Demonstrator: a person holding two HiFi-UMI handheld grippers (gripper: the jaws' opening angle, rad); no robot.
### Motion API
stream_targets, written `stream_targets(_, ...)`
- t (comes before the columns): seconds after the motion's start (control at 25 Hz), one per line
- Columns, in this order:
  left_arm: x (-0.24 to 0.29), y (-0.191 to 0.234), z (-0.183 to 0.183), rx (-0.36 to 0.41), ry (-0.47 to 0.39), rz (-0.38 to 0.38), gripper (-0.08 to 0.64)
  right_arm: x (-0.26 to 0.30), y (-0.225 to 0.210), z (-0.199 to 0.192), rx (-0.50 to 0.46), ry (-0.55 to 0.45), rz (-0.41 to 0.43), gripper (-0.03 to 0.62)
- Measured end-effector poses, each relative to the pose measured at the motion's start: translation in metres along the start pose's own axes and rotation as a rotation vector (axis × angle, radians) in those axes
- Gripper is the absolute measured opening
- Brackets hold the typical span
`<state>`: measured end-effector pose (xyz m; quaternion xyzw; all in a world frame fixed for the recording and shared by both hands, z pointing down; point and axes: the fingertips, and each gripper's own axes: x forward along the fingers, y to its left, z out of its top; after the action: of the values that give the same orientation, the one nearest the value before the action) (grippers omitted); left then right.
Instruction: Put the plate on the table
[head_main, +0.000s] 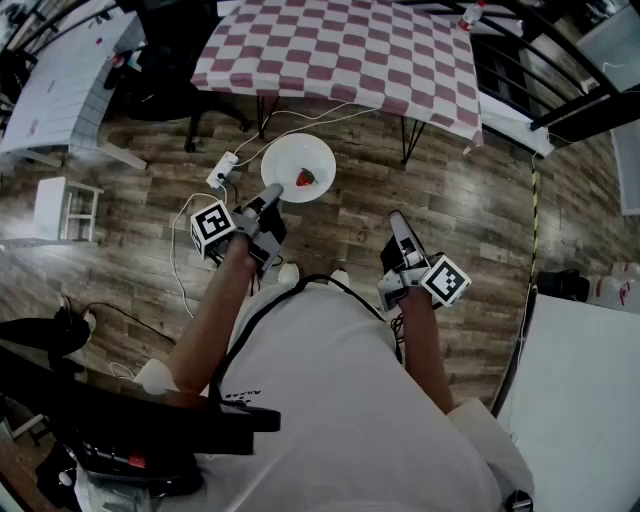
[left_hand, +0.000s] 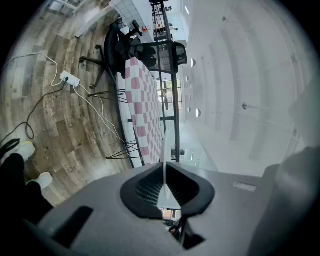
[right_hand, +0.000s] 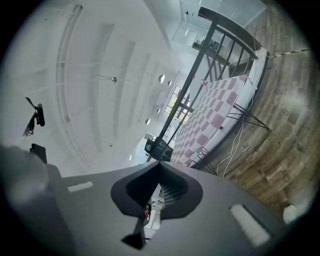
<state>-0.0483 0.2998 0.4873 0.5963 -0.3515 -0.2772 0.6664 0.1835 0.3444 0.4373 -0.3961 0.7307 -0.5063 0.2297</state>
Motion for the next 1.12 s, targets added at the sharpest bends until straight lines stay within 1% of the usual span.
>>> stream_targets(0.16,-0.003,0.009,0.002,0.0,-0.003,0.031,0.021,0.001,0.001,-0.001,-0.002,0.004,0.001,0.006)
stream_targets(0.6,-0.003,0.009,0.004,0.002,0.01,0.03,0.021,0.007,0.003,-0.007,-0.038,0.025,-0.007,0.006)
stream_targets(0.72,-0.004,0.01,0.008,0.007,0.016,0.033,0.022,0.01,0.01,-0.006,-0.049,0.016,0.021,0.006)
stream_targets(0.84,-0.005,0.008,0.01,0.009,0.023,0.023,0.023,0.013,0.012,-0.008,-0.043,0.011,0.028,0.008)
stream_targets(1.0,-0.009,0.013,0.018,0.005,0.027,0.044,0.022,0.018,0.013,-0.01,-0.007,-0.012,0.025,0.006)
stream_targets(1.12,-0.012,0.015,0.025,0.006,0.035,0.045,0.022,0.021,0.013,-0.017,0.006,-0.017,0.012,0.006)
